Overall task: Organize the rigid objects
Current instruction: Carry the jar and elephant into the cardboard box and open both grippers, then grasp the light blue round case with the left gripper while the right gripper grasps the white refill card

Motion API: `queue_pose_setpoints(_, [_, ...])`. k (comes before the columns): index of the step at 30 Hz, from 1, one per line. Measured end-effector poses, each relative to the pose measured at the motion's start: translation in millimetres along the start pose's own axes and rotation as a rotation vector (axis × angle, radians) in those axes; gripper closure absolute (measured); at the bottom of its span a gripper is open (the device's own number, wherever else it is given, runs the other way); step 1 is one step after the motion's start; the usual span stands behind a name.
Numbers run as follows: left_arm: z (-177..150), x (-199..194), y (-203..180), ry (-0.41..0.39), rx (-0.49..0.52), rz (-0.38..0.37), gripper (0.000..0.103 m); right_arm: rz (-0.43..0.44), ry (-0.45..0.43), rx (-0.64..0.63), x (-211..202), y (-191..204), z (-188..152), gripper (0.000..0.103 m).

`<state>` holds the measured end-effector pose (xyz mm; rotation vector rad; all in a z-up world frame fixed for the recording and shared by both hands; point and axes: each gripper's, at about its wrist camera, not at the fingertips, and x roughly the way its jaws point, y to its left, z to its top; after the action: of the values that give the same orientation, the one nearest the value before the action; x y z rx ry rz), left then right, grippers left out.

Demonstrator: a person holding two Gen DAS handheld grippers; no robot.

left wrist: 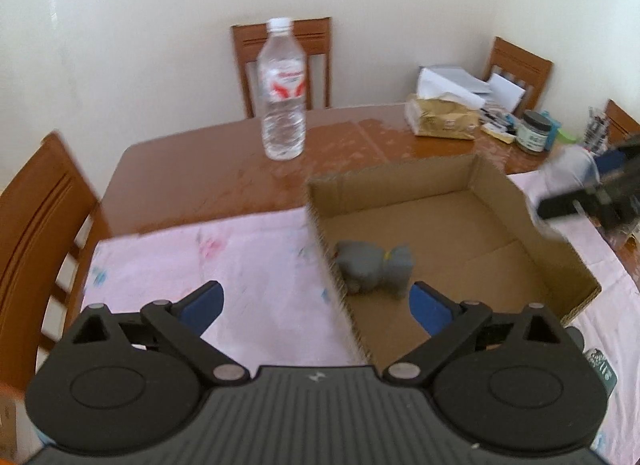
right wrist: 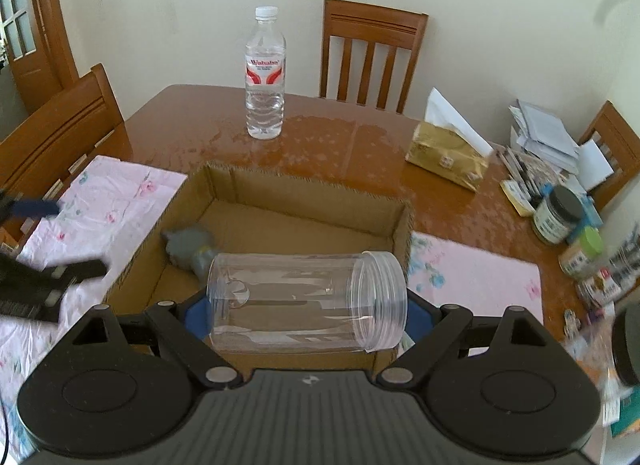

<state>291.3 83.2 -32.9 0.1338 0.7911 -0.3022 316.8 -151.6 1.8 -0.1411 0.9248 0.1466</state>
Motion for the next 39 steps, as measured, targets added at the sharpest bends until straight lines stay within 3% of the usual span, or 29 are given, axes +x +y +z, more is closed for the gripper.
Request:
queue_pose_setpoints(4, [-13.6, -4.4, 8.5, 0.020, -0.041, 0.016, 0.004, -0.011, -0.001, -0.017, 23.2, 2.2, 24.1, 0.009])
queue_pose_setpoints(7, [-20.5, -8.2, 12.9, 0.020, -0.064, 0.036, 0.004, -0.044, -0.004, -0.026, 36.9, 4.8, 35.8, 0.000])
queue_pose_setpoints(13, [-31.2, -12.1, 16.0, 0.028, -0.081, 0.056, 0.004, -0.047, 0.001, -0.011, 34.8, 8.6, 29.9, 0.000])
queue_pose_setpoints(22, [-43.1, -21.7, 6.8, 0.033, -0.072, 0.094, 0.004, -0.035, 0.004, 0.034, 8.9, 6.2, -12.6, 0.000])
queue_pose_setpoints(31, [-69.6, -43.5, -18.6, 0.068, -0.113, 0.192, 0.004, -0.006, -0.024, 0.053, -28.4, -3.7, -77.8, 0.000])
queue_pose_setpoints(39, [-100.6, -50.8, -49.8, 0.132, -0.026, 0.212, 0.004, 0.046, -0.022, 0.083, -50.8, -13.3, -130.8, 0.000])
